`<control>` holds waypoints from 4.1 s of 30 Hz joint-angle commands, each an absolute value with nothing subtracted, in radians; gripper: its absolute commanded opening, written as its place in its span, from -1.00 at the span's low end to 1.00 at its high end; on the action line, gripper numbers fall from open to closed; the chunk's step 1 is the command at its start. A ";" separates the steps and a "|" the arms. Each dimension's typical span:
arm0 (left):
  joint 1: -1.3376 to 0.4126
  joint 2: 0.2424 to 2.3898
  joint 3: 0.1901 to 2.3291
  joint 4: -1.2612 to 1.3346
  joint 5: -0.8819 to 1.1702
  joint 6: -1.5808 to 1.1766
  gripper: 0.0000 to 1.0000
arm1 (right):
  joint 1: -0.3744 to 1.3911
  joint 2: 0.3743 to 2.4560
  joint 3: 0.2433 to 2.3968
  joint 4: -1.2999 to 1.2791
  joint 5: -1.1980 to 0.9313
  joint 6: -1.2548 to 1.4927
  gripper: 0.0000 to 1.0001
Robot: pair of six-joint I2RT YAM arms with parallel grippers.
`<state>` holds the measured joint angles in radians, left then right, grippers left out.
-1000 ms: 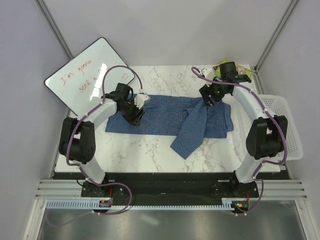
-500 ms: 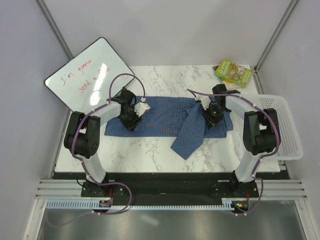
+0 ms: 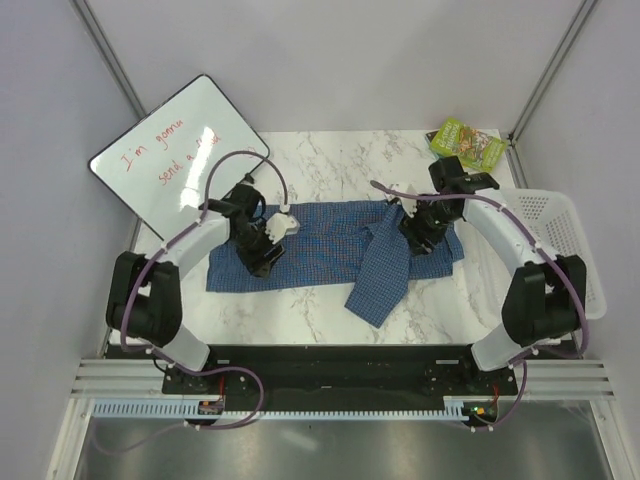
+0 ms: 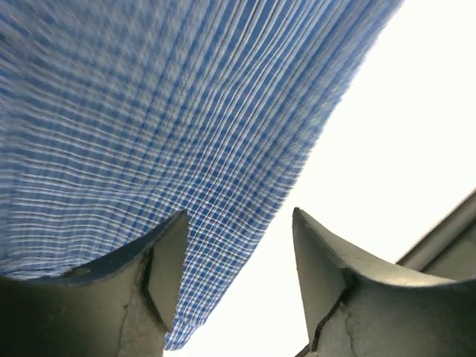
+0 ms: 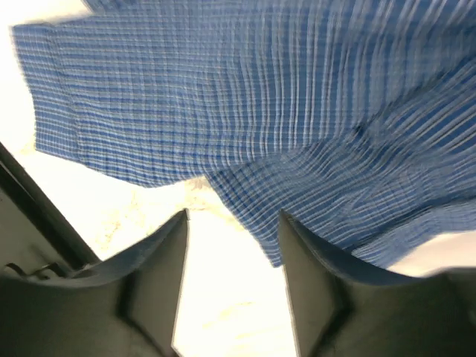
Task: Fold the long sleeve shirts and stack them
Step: Fold the shirt
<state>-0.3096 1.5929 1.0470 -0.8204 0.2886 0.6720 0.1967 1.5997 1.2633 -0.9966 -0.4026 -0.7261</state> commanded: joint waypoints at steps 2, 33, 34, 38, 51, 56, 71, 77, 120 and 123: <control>-0.249 1.471 1.203 -0.934 0.681 0.663 0.39 | 0.345 1.493 1.374 -1.138 -0.549 -1.078 0.47; -0.104 1.339 1.160 -0.945 0.982 0.537 0.99 | 0.954 1.916 1.394 -1.127 -0.222 -1.497 0.40; -0.104 1.338 1.158 -0.945 0.985 0.537 0.99 | 0.950 1.917 1.408 -1.131 -0.222 -1.494 0.40; -0.104 1.339 1.144 -0.945 0.991 0.538 0.99 | 0.922 1.953 1.480 -1.149 -0.218 -1.489 0.40; -0.104 1.330 1.135 -0.945 0.973 0.543 0.99 | 0.910 1.980 1.407 -1.129 -0.189 -1.517 0.11; -0.104 1.342 1.146 -0.945 0.963 0.541 0.99 | 0.911 1.980 1.387 -1.121 -0.184 -1.529 -0.24; -0.078 1.324 1.368 -0.712 0.922 0.261 0.99 | 0.561 1.865 1.864 -0.956 -0.480 -1.094 -1.00; -0.080 1.377 1.500 -0.620 0.861 0.206 0.99 | 0.358 1.755 1.698 -0.416 -0.491 -0.611 -1.00; -0.081 1.433 1.284 -0.566 0.695 0.181 0.99 | 0.287 2.232 1.885 0.463 -0.342 -0.179 -1.00; -0.081 1.437 1.290 -0.568 0.638 0.155 0.99 | 0.291 2.227 1.856 0.414 -0.365 -0.192 -1.00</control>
